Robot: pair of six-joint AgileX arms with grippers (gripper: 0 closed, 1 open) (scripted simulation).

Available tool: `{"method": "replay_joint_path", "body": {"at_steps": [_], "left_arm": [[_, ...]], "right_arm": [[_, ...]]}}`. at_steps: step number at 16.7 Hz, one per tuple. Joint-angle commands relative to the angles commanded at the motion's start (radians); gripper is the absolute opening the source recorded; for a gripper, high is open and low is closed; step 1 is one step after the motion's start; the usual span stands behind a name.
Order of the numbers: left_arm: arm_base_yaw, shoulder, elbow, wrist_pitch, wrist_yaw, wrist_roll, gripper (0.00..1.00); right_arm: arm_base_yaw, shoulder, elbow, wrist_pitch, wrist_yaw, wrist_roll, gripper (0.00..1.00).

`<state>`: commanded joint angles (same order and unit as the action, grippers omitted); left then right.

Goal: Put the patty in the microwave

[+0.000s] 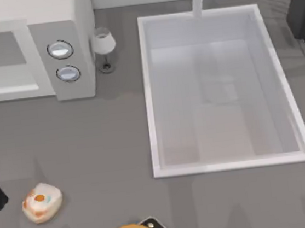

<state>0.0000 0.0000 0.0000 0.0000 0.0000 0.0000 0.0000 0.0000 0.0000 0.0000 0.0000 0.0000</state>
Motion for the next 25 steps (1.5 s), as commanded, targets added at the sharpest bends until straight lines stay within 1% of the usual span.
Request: {"method": "replay_joint_path", "body": {"at_steps": [4,7,10,20,25], "left_arm": [[-0.007,0.031,0.023,-0.022,0.001,0.009,1.00],[-0.031,0.156,0.110,-0.103,0.001,0.043,1.00],[-0.064,0.369,0.240,-0.225,0.000,0.095,1.00],[-0.201,1.204,0.747,-0.709,-0.001,0.302,1.00],[-0.253,1.507,0.931,-0.887,-0.001,0.377,1.00]], "right_arm": [[0.000,0.000,0.000,0.000,0.000,0.000,1.00],[0.000,0.000,0.000,0.000,0.000,0.000,1.00],[0.000,0.000,0.000,0.000,0.000,0.000,1.00],[0.000,0.000,0.000,0.000,0.000,0.000,1.00],[0.000,0.000,0.000,0.000,0.000,0.000,1.00]]}}
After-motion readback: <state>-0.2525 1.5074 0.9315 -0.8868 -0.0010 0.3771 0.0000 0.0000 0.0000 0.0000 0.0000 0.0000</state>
